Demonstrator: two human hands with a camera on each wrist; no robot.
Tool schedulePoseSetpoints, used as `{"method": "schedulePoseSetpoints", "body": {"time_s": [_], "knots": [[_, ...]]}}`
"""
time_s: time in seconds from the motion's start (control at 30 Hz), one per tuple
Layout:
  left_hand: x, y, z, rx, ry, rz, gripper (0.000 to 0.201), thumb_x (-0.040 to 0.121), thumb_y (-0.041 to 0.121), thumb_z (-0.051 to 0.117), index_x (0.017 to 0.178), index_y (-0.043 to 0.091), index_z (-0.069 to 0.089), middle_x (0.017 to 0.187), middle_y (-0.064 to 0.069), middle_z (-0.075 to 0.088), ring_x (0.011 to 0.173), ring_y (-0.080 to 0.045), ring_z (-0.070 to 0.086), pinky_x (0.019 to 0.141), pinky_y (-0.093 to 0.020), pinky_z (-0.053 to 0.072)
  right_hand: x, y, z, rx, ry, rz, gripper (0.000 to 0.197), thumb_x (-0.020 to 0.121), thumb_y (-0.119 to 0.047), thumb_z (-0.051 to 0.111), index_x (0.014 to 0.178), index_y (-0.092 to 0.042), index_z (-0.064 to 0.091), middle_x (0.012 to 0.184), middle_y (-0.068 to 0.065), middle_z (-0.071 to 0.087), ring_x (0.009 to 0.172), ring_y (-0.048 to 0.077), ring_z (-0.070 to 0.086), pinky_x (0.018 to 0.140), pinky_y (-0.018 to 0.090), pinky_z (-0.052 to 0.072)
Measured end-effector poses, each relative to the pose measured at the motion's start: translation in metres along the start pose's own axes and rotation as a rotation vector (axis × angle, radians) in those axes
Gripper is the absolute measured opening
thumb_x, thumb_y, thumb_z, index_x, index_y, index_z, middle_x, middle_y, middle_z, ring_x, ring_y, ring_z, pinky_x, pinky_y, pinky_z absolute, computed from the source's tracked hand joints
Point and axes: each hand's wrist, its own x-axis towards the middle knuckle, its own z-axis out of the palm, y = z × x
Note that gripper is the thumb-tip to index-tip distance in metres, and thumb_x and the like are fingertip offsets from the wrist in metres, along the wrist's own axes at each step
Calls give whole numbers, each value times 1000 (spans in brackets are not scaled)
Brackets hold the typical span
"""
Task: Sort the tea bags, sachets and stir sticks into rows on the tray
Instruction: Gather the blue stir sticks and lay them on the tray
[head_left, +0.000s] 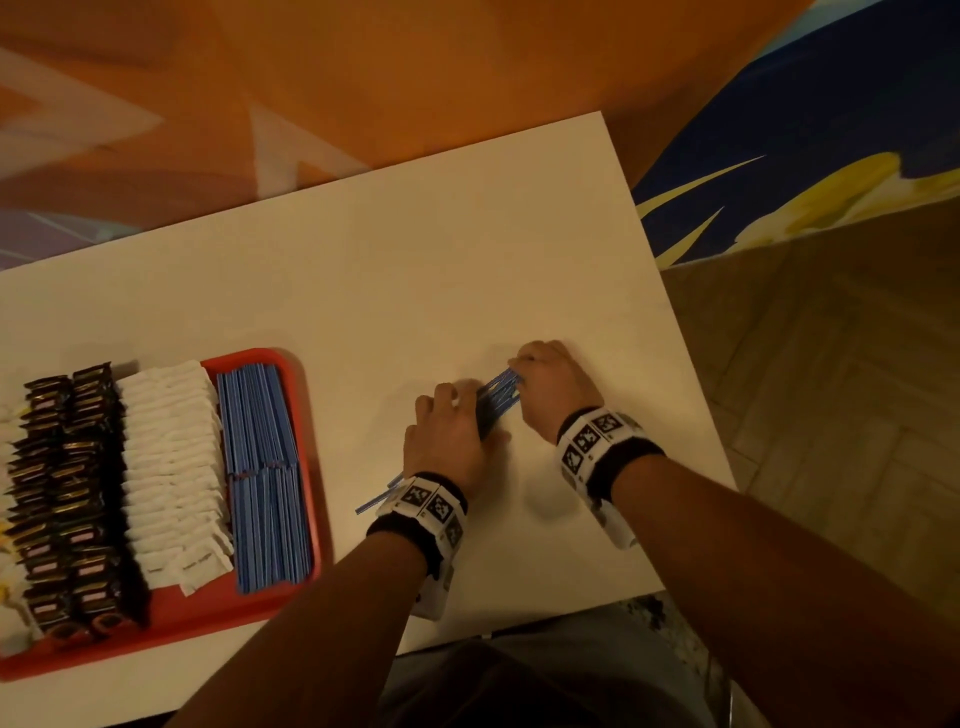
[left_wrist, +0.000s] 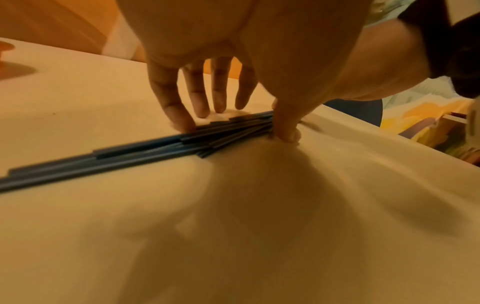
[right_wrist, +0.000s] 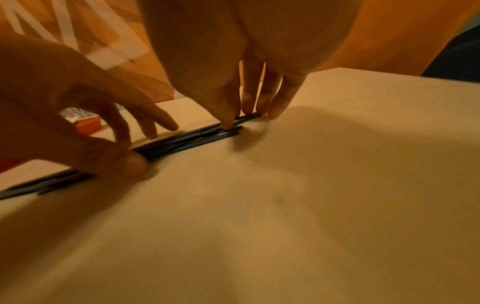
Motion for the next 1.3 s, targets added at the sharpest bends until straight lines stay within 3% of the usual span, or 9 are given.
{"method": "schedulePoseSetpoints", "body": {"time_s": [0.17, 0.27, 0.33, 0.47, 0.67, 0.83, 0.97, 1.17, 1.3], "knots": [[1, 0, 0, 89, -18, 49, 49, 99, 28, 50, 145, 21, 38, 137, -5, 45, 119, -26, 45, 86, -39, 49, -17, -1, 4, 255, 107, 114, 35, 95, -9, 52, 128, -14, 60, 130, 2, 55, 125, 18, 43, 106, 19, 29], [3, 4, -2, 139, -19, 81, 45, 99, 15, 46, 143, 23, 43, 130, -4, 54, 114, -26, 51, 88, -38, 49, -25, 0, 2, 403, 141, 239, 31, 93, -8, 54, 121, -15, 62, 124, 2, 57, 122, 19, 48, 105, 23, 36], [4, 9, -3, 143, -25, 74, 39, 99, 13, 46, 137, 18, 48, 125, -5, 58, 112, -27, 53, 89, -38, 49, -29, 1, 1, 496, 153, 310, 32, 91, -4, 52, 119, -15, 64, 121, 3, 59, 114, 19, 54, 101, 25, 43], [8, 19, -3, 178, -59, 28, 28, 95, 6, 51, 123, 7, 48, 122, -13, 55, 111, -29, 53, 88, -37, 48, -33, 8, 2, 619, 190, 446, 35, 88, 2, 49, 116, -12, 64, 115, 4, 63, 92, 11, 55, 84, 15, 40], [9, 27, 12, 296, -8, 59, 29, 99, 3, 30, 125, 2, 42, 123, -16, 50, 109, -31, 51, 86, -35, 42, -40, 10, 4, 713, 217, 504, 34, 85, 5, 49, 110, -9, 66, 102, 2, 62, 86, 11, 56, 78, 11, 41], [12, 22, 21, 302, 18, 87, 33, 99, 3, 27, 131, 2, 38, 127, -16, 45, 110, -32, 47, 89, -36, 40, -46, 10, 5, 732, 213, 529, 35, 85, 6, 47, 110, -9, 66, 100, 2, 62, 86, 13, 56, 82, 18, 45], [12, 17, 22, 295, 14, 103, 37, 100, 3, 25, 136, 2, 35, 133, -17, 41, 117, -32, 44, 95, -36, 37, -53, 9, 4, 702, 204, 525, 35, 86, 5, 46, 110, -9, 66, 101, 2, 62, 85, 11, 55, 75, 9, 38], [18, 7, 7, 25, 31, 60, 33, 99, 0, 35, 132, 1, 40, 129, -19, 42, 111, -36, 44, 87, -40, 38, -61, 6, 6, 681, 186, 509, 35, 86, 5, 45, 109, -10, 66, 100, 1, 61, 82, 10, 53, 62, -4, 35], [21, -20, -20, -354, 67, 63, 28, 96, -4, 41, 124, -1, 42, 125, -21, 42, 104, -36, 49, 86, -37, 40, -62, -11, 12, 621, 113, 424, 34, 85, 2, 47, 111, -13, 65, 106, 1, 62, 89, 9, 54, 78, 11, 40]]}}
